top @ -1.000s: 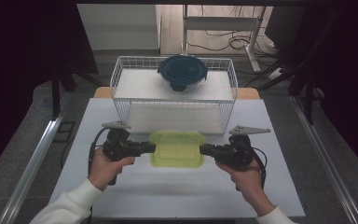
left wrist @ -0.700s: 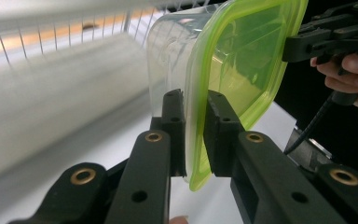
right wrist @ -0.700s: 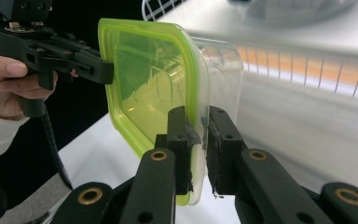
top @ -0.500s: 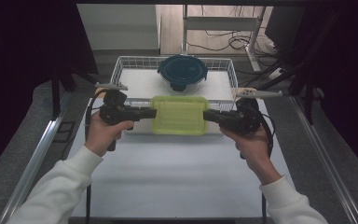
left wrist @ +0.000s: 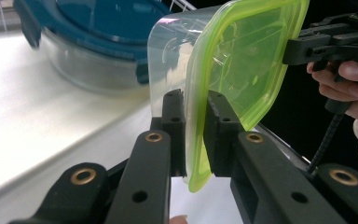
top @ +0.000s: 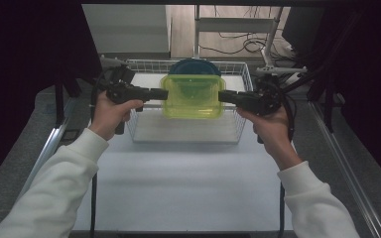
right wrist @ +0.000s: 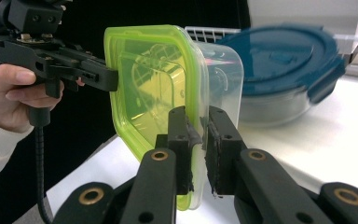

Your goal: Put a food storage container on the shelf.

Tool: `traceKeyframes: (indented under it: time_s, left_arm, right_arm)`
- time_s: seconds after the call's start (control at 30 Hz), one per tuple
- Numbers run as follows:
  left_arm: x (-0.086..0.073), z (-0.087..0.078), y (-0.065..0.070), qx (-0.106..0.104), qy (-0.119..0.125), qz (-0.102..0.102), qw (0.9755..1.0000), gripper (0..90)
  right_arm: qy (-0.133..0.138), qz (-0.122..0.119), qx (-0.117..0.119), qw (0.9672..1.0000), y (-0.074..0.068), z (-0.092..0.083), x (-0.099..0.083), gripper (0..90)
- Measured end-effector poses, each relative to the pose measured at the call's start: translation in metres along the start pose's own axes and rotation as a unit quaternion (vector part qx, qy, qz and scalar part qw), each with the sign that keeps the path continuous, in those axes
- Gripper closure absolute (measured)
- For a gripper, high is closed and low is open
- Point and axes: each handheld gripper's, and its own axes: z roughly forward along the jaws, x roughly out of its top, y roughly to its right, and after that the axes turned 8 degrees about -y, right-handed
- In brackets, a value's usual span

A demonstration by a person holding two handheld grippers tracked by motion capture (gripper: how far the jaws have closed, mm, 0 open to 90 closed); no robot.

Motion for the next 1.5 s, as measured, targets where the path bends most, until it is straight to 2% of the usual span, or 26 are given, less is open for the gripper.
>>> traceKeyframes:
  time_s: [0.13, 0.17, 0.2, 0.27, 0.3, 0.4, 0.57, 0.7, 0.73, 0.77, 0.8, 0.83, 0.93, 1.0, 1.07, 1.1, 1.13, 1.17, 1.2, 1.23, 1.3, 1.33, 1.37, 1.4, 1.43, 1.5]
  left_arm:
    - [0.023, -0.005, -0.007, -0.003, 0.002, -0.004, 1.0, 80.8]
    - [0.023, -0.005, -0.007, -0.003, 0.002, -0.004, 1.0, 80.8]
    - [0.032, -0.006, -0.01, -0.001, 0.0, -0.01, 0.9999, 80.9]
    - [0.036, -0.005, -0.012, -0.002, 0.0, -0.012, 0.9999, 80.9]
    - [0.044, -0.005, -0.017, -0.01, 0.0, -0.023, 0.9997, 80.9]
    - [0.054, -0.002, -0.027, -0.019, -0.001, -0.037, 0.9992, 81.0]
    - [0.069, 0.0, -0.039, -0.018, -0.008, -0.041, 0.9989, 81.0]
    - [0.079, 0.008, -0.055, -0.023, -0.011, -0.061, 0.9978, 81.0]
    - [0.079, 0.008, -0.055, -0.023, -0.011, -0.061, 0.9978, 81.0]
    - [0.082, 0.014, -0.063, -0.024, -0.018, -0.076, 0.9966, 81.0]
    - [0.082, 0.017, -0.066, -0.023, -0.022, -0.084, 0.9959, 80.9]
    - [0.083, 0.017, -0.068, -0.028, -0.013, -0.093, 0.9952, 80.9]
    - [0.084, 0.019, -0.07, -0.032, -0.008, -0.095, 0.995, 81.0]
    - [0.086, 0.022, -0.077, -0.04, -0.009, -0.126, 0.9912, 80.6]
    - [0.087, 0.025, -0.082, -0.045, -0.007, -0.147, 0.9881, 80.0]
    - [0.087, 0.025, -0.082, -0.045, -0.007, -0.147, 0.9881, 79.6]
    - [0.088, 0.029, -0.086, -0.047, -0.003, -0.166, 0.9851, 79.1]
    - [0.088, 0.029, -0.086, -0.047, -0.003, -0.166, 0.9851, 78.8]
    - [0.089, 0.032, -0.089, -0.048, 0.001, -0.175, 0.9834, 78.4]
    - [0.089, 0.032, -0.089, -0.048, 0.001, -0.175, 0.9834, 78.1]
    - [0.089, 0.037, -0.095, -0.056, 0.007, -0.191, 0.9801, 77.3]
    - [0.089, 0.037, -0.095, -0.056, 0.007, -0.191, 0.9801, 76.9]
    - [0.089, 0.04, -0.099, -0.058, 0.01, -0.201, 0.9779, 76.4]
    - [0.089, 0.04, -0.099, -0.058, 0.01, -0.201, 0.9779, 75.9]
    - [0.089, 0.042, -0.1, -0.056, 0.012, -0.207, 0.9766, 75.1]
    - [0.088, 0.044, -0.102, -0.055, 0.011, -0.209, 0.9763, 73.4]
  right_arm:
    - [0.006, 0.008, 0.006, 0.9999, 0.008, 0.0, 0.02, 80.5]
    - [0.006, 0.008, 0.006, 0.9999, 0.008, 0.0, 0.02, 80.5]
    - [0.005, 0.013, 0.004, 0.9999, 0.011, 0.001, 0.03, 80.5]
    - [0.005, 0.015, 0.004, 0.9999, 0.013, 0.002, 0.033, 80.5]
    - [0.005, 0.023, 0.006, 0.9997, 0.018, 0.002, 0.043, 80.6]
    - [0.005, 0.03, 0.011, 0.9995, 0.025, 0.005, 0.053, 80.6]
    - [0.003, 0.044, 0.015, 0.9989, 0.036, 0.011, 0.064, 80.7]
    - [-0.01, 0.084, 0.034, 0.9958, 0.058, 0.024, 0.073, 80.7]
    - [-0.01, 0.084, 0.034, 0.9958, 0.058, 0.024, 0.073, 80.7]
    - [-0.019, 0.107, 0.042, 0.9932, 0.068, 0.031, 0.075, 80.7]
    - [-0.022, 0.112, 0.042, 0.9926, 0.071, 0.033, 0.074, 80.7]
    - [-0.025, 0.119, 0.04, 0.9918, 0.073, 0.036, 0.074, 80.4]
    - [-0.018, 0.135, 0.044, 0.9897, 0.079, 0.039, 0.074, 80.1]
    - [-0.012, 0.148, 0.054, 0.9874, 0.086, 0.042, 0.074, 79.2]
    - [-0.009, 0.16, 0.055, 0.9856, 0.089, 0.045, 0.076, 78.2]
    - [-0.01, 0.167, 0.055, 0.9843, 0.091, 0.046, 0.076, 77.6]
    - [-0.01, 0.175, 0.056, 0.983, 0.093, 0.048, 0.077, 77.1]
    - [-0.01, 0.184, 0.058, 0.9812, 0.096, 0.049, 0.077, 76.8]
    - [-0.01, 0.192, 0.061, 0.9794, 0.098, 0.051, 0.077, 76.3]
    - [-0.01, 0.192, 0.061, 0.9794, 0.098, 0.051, 0.077, 76.3]
    - [-0.01, 0.214, 0.068, 0.9744, 0.105, 0.055, 0.077, 74.7]
    - [-0.011, 0.22, 0.068, 0.9731, 0.107, 0.056, 0.077, 74.2]
    - [-0.012, 0.226, 0.069, 0.9716, 0.108, 0.058, 0.077, 73.5]
    - [-0.012, 0.226, 0.069, 0.9716, 0.108, 0.058, 0.077, 73.5]
    - [-0.017, 0.24, 0.071, 0.9681, 0.112, 0.061, 0.077, 72.3]
    - [-0.021, 0.247, 0.067, 0.9665, 0.114, 0.064, 0.078, 71.0]
